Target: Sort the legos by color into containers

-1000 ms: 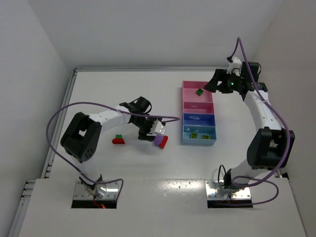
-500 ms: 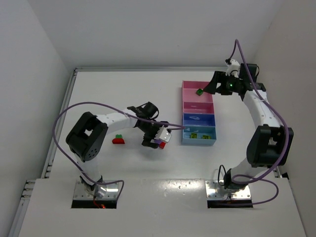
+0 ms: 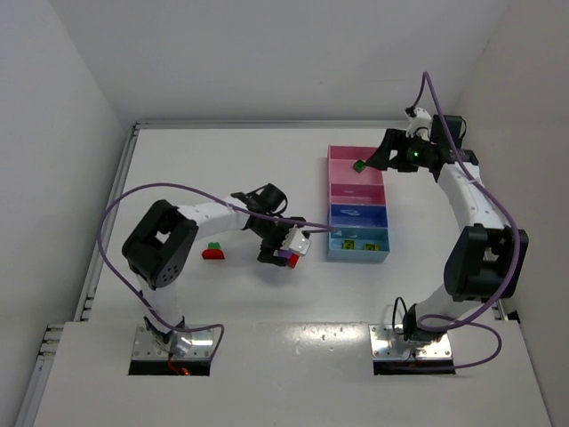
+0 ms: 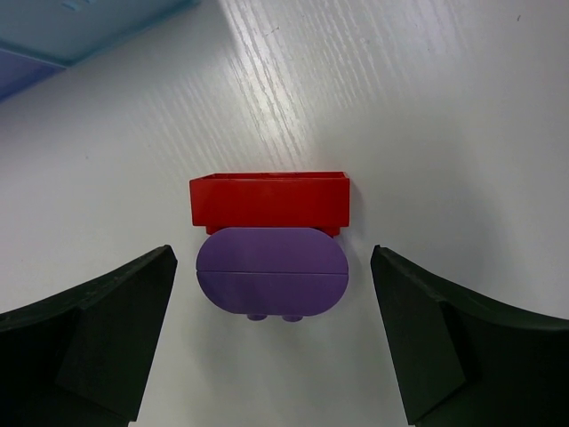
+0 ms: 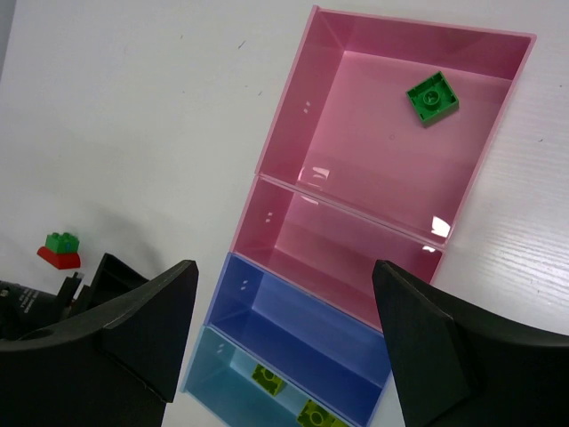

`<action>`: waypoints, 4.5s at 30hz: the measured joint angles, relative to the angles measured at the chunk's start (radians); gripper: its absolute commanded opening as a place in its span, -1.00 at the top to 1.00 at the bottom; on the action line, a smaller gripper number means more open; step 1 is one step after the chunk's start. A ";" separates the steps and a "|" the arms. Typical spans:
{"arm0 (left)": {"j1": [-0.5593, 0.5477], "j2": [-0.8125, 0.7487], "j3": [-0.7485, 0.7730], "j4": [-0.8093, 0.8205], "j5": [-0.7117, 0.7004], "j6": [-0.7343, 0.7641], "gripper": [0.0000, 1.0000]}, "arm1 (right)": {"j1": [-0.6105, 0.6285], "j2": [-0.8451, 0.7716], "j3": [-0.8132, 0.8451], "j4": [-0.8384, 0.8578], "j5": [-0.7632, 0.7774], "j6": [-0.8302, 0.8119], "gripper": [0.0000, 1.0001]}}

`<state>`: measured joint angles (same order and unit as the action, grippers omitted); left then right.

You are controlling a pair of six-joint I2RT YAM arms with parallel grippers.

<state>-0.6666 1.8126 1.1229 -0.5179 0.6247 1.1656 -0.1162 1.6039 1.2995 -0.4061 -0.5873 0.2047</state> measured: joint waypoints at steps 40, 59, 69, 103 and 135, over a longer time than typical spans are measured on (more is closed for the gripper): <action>0.027 -0.231 0.028 0.229 -0.174 -0.625 0.62 | 0.311 0.148 -0.134 0.191 -0.499 0.234 -0.61; 0.035 -0.231 0.092 0.237 -0.198 -0.679 0.67 | 0.378 0.267 -0.066 0.169 -0.541 0.270 0.86; 0.053 -0.256 0.065 0.272 -0.173 -0.681 0.72 | 0.337 0.271 -0.060 0.176 -0.602 0.286 1.00; 0.132 -0.307 0.010 0.273 -0.196 -0.682 0.72 | 0.185 0.166 -0.084 0.034 0.348 -0.240 -0.14; 0.180 -0.307 0.010 0.352 0.061 -0.870 0.72 | 0.369 0.323 0.032 0.203 -0.648 0.294 -0.26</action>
<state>-0.4862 1.5051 1.1332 -0.1661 0.6857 0.2955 0.2523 1.9270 1.3315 -0.2028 -1.2354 0.4988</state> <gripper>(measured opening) 0.690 0.623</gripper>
